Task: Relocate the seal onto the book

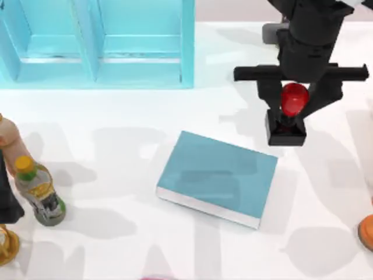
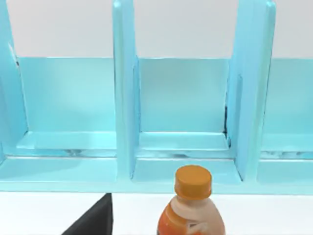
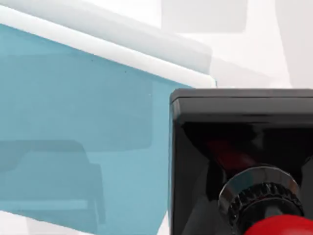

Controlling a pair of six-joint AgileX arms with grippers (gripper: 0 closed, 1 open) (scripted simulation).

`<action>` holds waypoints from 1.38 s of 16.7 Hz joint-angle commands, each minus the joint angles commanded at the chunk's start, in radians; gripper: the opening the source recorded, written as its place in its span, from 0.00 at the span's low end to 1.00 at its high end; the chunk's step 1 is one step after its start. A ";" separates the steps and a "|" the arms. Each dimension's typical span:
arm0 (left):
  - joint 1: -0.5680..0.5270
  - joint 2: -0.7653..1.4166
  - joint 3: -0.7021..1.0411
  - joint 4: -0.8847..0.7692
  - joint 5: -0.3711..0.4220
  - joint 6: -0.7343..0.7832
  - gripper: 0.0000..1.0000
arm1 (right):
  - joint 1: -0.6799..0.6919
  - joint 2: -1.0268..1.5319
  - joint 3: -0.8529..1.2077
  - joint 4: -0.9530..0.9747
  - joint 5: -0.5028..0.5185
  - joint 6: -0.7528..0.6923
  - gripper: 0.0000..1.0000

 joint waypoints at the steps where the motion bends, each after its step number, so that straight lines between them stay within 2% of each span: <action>1: 0.000 0.000 0.000 0.000 0.000 0.000 1.00 | 0.060 0.031 0.017 0.015 0.001 0.060 0.00; 4: 0.000 0.000 0.000 0.000 0.000 0.000 1.00 | 0.187 0.098 0.050 0.055 0.001 0.185 0.00; 6: 0.000 0.000 0.000 0.000 0.000 0.000 1.00 | 0.218 0.116 0.058 0.067 0.001 0.216 0.00; 17: 0.000 0.000 0.000 0.000 0.000 0.000 1.00 | 0.219 0.118 0.080 0.047 0.001 0.217 0.00; 23: 0.000 0.000 0.000 0.000 0.000 0.000 1.00 | 0.219 0.118 0.080 0.047 0.001 0.217 0.45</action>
